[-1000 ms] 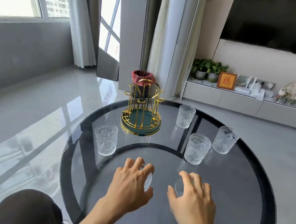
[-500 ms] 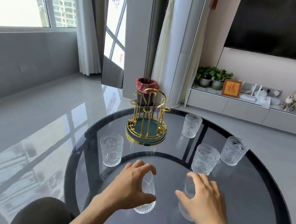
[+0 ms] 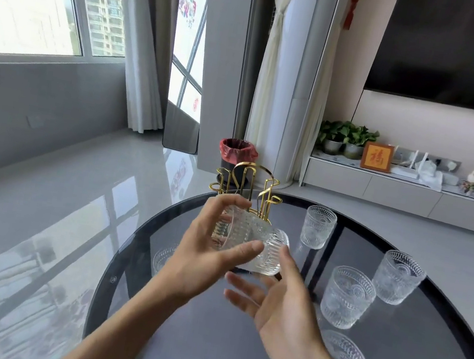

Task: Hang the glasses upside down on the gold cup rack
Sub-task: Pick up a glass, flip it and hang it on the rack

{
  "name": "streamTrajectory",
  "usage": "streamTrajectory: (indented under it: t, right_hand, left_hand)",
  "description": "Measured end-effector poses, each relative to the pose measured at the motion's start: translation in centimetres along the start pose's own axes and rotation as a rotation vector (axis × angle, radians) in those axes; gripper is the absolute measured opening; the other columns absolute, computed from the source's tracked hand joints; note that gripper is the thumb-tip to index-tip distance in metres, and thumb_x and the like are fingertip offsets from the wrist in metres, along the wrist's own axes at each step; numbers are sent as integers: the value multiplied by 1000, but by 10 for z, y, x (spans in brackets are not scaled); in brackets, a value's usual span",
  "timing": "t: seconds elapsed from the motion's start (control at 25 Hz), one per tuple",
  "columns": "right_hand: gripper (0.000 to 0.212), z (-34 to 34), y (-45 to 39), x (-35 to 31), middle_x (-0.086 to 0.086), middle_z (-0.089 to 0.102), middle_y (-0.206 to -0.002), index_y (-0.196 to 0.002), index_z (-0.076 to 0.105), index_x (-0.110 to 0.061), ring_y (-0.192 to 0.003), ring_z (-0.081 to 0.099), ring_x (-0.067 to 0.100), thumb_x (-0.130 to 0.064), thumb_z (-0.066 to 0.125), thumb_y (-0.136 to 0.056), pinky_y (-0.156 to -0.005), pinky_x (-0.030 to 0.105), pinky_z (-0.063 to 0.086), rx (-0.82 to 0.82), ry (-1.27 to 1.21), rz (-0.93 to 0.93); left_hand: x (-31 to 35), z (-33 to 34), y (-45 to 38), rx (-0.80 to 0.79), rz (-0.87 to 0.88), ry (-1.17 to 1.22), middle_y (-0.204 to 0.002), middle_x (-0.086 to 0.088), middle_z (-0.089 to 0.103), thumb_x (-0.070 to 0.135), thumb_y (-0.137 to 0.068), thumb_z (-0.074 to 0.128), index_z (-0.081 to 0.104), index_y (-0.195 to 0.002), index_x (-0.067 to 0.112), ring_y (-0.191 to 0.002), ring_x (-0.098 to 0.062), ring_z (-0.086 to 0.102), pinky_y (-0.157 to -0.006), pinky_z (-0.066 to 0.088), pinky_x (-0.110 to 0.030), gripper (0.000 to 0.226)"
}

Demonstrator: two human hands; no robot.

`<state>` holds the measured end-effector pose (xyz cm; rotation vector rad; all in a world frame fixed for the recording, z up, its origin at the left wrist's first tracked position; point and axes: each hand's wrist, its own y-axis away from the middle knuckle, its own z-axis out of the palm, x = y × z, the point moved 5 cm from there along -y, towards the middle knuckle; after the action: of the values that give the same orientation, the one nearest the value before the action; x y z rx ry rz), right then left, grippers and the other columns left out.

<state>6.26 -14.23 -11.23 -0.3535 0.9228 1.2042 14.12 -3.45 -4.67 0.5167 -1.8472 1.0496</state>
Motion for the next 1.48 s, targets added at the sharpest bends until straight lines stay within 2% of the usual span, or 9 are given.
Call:
streamTrajectory:
  t: [0.2, 0.32, 0.4, 0.52, 0.6, 0.76, 1.08, 1.32, 1.48]
  right_hand:
    - [53, 6, -35, -27, 16, 72, -109, -120, 60, -20, -82, 73, 31, -48, 72, -76, -60, 37, 58, 84, -79, -130]
    - [40, 0, -54, -72, 7, 68, -111, -104, 60, -39, -81, 70, 21, -52, 76, -70, -58, 38, 58, 286, 326, -509]
    - [38, 10, -65, -91, -3, 67, -114, -104, 59, -45, -92, 68, 18, -56, 73, -70, -71, 46, 58, 280, 650, -710]
    - [47, 28, -90, -93, -11, 62, -119, -117, 52, -43, -104, 60, 13, -58, 67, -76, -83, 37, 51, 242, 1059, -847]
    - [47, 36, -104, -88, -13, 57, -121, -121, 48, -46, -101, 54, 4, -57, 65, -78, -76, 28, 45, 206, 1256, -902]
    - [47, 38, -128, -75, -7, 56, -123, -122, 48, -43, -104, 55, 12, -52, 65, -79, -78, 32, 46, 121, 1401, -862]
    - [37, 26, -149, -39, -3, 56, -112, -113, 48, -39, -97, 59, 22, -50, 61, -80, -77, 35, 49, 110, 1570, -676]
    - [47, 22, -152, -32, -1, 49, -130, -123, 40, -45, -108, 57, 25, -49, 61, -81, -80, 37, 49, 111, 1586, -622]
    - [70, 13, -142, -39, 1, 17, -160, -143, 33, -46, -140, 29, 26, -50, 63, -80, -103, 43, 38, 76, 1554, -548]
  left_hand:
    - [-12, -16, -57, -346, -138, 211, -122, 3, 67, 35, -82, 66, 61, -122, 30, -111, -12, 63, -89, 50, -31, 40]
    - [-31, -36, -129, -258, -122, -79, -129, 1, 65, 29, -96, 54, 61, -129, 23, -111, -9, 63, -89, 52, -19, 34]
    - [-45, -29, -160, -341, -36, -314, -142, -1, 54, 26, -100, 49, 52, -140, 21, -115, -7, 58, -86, 45, -5, 40]
    - [-76, -12, -194, -530, -28, -579, -153, -4, 43, 34, -103, 40, 44, -146, 22, -135, -18, 44, -115, 32, -35, 45]
    - [-87, -11, -203, -582, -28, -606, -151, -3, 46, 44, -103, 34, 46, -144, 23, -130, -14, 47, -114, 33, -40, 48]
    - [-88, -17, -210, -582, 33, -694, -152, 2, 44, 52, -101, 26, 47, -145, 24, -126, -10, 48, -102, 28, -23, 56]
    - [-91, -11, -205, -566, 89, -746, -160, 3, 29, 55, -101, 18, 35, -150, 23, -145, -15, 27, -108, 12, -26, 61]
    - [-92, -3, -199, -607, 67, -851, -164, 1, 18, 54, -101, 15, 23, -154, 23, -150, -15, 11, -111, 2, -26, 62]
    - [-74, -31, -159, -286, 49, -766, -161, -10, 25, 58, -98, 29, 24, -154, 20, -146, -25, 24, -113, 18, -38, 68]
